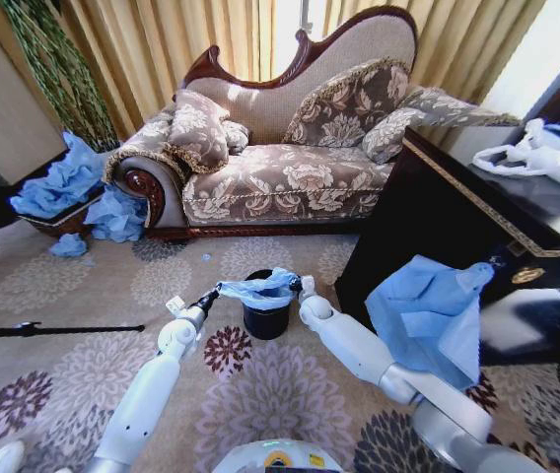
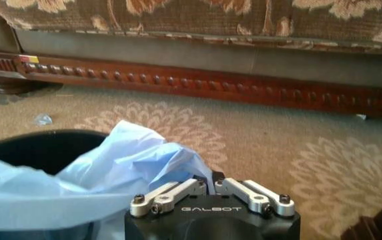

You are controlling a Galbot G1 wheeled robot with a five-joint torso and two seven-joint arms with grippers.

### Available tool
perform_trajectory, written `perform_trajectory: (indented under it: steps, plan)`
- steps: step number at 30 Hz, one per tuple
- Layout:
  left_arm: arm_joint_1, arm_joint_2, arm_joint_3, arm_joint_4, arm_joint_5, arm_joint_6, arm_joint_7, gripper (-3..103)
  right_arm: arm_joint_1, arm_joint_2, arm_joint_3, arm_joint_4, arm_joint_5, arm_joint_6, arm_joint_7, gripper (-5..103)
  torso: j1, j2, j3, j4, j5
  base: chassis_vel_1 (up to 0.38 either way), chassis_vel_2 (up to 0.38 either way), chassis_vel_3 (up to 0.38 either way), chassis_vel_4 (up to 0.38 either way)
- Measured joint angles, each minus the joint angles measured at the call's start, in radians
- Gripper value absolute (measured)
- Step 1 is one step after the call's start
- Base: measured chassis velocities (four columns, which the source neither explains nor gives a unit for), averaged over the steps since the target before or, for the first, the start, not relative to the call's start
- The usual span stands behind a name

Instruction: Place a garbage bag over the trash bin.

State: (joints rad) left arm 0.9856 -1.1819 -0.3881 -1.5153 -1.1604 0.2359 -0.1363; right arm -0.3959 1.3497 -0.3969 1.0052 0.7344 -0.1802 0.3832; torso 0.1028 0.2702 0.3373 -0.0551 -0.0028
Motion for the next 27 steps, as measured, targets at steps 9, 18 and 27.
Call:
perform_trajectory:
  steps: [9,18,27]
  plan:
    - [0.01,0.004,-0.019,-0.032,-0.009,-0.014,-0.018,0,0.023,-0.018,-0.009,0.033,0.018,-0.019,0.032,0,0.0,0.0,0.0,0.0002,0.0002,0.0,0.0,0.0,0.0]
    - [0.025,0.001,-0.042,-0.11,-0.034,-0.033,-0.087,0,0.035,-0.059,-0.008,0.111,0.082,-0.048,0.079,0,0.0,0.0,0.0,0.0002,0.0002,0.0,0.0,0.0,0.0]
    - [0.026,0.019,-0.053,-0.182,-0.057,-0.041,-0.106,0,0.068,-0.043,0.017,0.127,0.16,-0.082,0.114,0,0.0,0.0,0.0,0.0002,0.0002,0.0,0.0,0.0,0.0]
